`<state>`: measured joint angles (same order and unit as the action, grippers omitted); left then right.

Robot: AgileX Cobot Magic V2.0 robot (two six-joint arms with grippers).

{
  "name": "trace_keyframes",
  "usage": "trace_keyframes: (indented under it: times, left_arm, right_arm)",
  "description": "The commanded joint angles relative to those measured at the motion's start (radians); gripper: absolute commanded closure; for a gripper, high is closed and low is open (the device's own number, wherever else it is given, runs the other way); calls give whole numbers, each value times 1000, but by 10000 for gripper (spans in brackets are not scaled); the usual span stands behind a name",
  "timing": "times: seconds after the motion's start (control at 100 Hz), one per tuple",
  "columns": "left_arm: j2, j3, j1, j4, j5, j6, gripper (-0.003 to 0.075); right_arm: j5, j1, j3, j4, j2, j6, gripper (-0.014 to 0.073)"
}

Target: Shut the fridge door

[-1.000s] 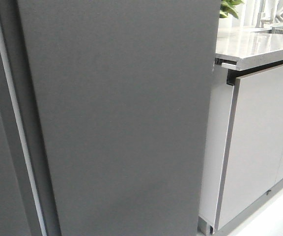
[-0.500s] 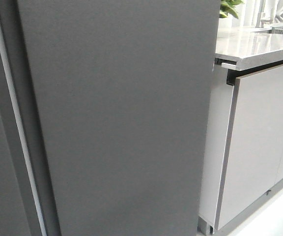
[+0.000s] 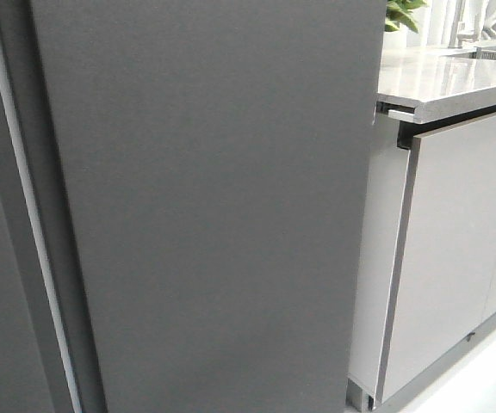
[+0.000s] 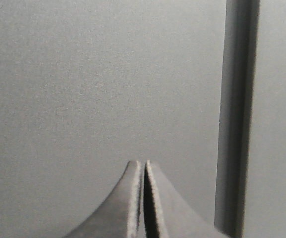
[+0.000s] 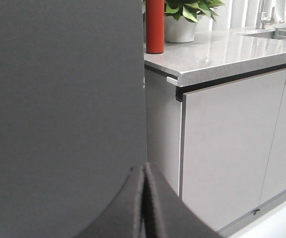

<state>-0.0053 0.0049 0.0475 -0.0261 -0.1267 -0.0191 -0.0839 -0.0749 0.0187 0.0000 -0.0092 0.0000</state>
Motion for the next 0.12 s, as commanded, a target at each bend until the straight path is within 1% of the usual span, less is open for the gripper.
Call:
trace_keyframes:
  times: [0.0,0.11]
  left_arm:
    - [-11,35,-6,-4,-75,-4,740]
    - [-11,35,-6,-4,-75,-4,740]
  right_arm:
    - [75,5,17,-9,-23,0,639]
    - [75,5,17,-9,-23,0,639]
